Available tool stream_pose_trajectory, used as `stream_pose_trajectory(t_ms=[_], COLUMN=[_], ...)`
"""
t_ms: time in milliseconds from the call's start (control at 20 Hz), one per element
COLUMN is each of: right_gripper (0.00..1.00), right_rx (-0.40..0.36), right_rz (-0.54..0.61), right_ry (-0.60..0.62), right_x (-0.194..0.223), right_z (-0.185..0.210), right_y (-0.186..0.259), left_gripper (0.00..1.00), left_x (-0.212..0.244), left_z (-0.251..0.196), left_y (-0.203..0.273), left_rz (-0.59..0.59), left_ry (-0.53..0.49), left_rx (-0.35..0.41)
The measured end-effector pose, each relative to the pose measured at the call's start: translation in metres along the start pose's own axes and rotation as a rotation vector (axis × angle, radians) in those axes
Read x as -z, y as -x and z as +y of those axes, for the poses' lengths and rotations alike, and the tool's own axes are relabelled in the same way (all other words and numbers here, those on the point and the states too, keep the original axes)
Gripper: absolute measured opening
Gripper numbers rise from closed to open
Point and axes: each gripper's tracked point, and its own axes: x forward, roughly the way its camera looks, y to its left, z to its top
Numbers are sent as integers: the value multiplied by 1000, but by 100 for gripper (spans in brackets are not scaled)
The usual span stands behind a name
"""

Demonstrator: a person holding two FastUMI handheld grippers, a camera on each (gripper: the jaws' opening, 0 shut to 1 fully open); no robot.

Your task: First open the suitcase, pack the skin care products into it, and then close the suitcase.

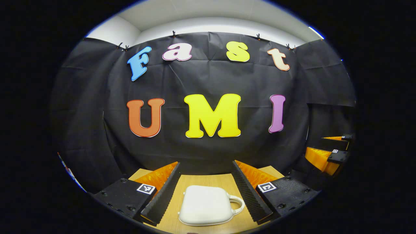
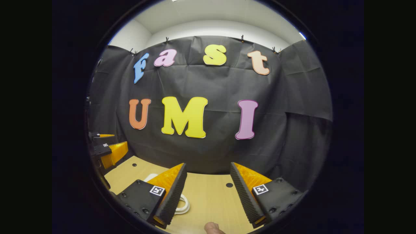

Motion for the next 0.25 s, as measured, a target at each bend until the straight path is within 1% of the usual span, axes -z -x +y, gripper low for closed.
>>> stream_pose_trajectory(t_ms=[100,250], right_gripper=[78,80], right_rx=[8,21], right_rz=[-4,1], right_ry=[4,10], right_x=[0,2], right_z=[4,10], right_y=[0,1], left_gripper=[98,99], left_x=[3,9], left_z=[0,4], left_y=[0,0], left_rz=[7,26], left_ry=[10,32], left_rx=[12,18])
